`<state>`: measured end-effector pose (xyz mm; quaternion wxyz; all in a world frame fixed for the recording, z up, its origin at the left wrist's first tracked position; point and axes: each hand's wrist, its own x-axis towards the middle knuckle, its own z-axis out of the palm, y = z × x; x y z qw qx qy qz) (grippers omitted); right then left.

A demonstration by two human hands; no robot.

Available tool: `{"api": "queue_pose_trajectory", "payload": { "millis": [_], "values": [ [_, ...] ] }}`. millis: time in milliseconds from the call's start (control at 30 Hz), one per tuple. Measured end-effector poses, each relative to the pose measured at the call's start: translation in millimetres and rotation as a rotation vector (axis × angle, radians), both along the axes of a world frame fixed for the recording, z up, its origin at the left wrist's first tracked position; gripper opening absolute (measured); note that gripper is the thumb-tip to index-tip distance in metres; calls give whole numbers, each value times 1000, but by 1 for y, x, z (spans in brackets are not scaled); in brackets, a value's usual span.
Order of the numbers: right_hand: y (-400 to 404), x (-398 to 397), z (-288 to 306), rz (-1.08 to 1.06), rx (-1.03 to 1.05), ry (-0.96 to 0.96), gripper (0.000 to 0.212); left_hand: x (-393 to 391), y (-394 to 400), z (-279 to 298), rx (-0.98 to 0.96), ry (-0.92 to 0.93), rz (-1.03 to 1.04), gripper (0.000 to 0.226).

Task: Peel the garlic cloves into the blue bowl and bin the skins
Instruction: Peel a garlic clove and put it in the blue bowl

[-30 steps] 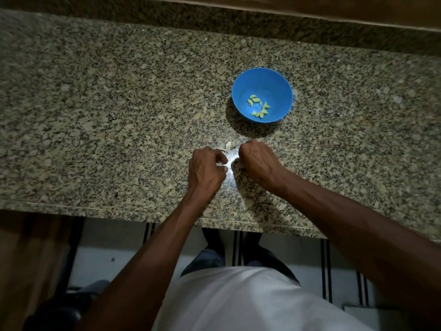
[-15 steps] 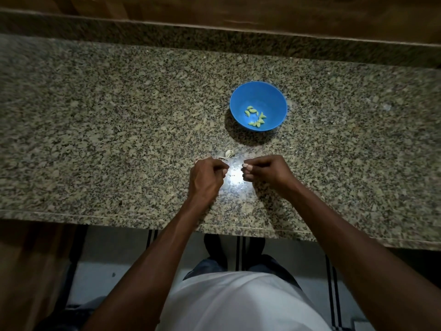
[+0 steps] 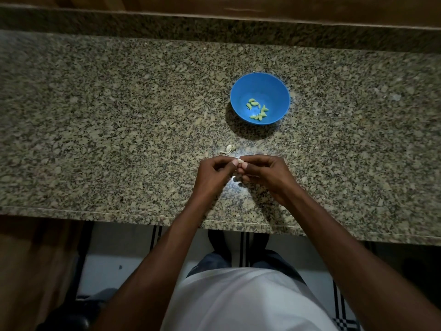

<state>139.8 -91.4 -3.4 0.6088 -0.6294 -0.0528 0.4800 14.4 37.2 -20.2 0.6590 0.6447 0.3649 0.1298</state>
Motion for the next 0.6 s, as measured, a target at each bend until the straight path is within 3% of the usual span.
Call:
{"api": "queue_pose_trajectory", "payload": {
  "millis": [233,400,600],
  "values": [
    [2,1,0,27,-37,-117,20,2,-5,-3,-106,54,128,16],
    [3,0,-7,27,-58,-248,26,4,-10,-5,-350,106,194,12],
    [5,-3,-5,37,-49,-341,21,7,-13,-1,-367,140,282,17]
  ]
}}
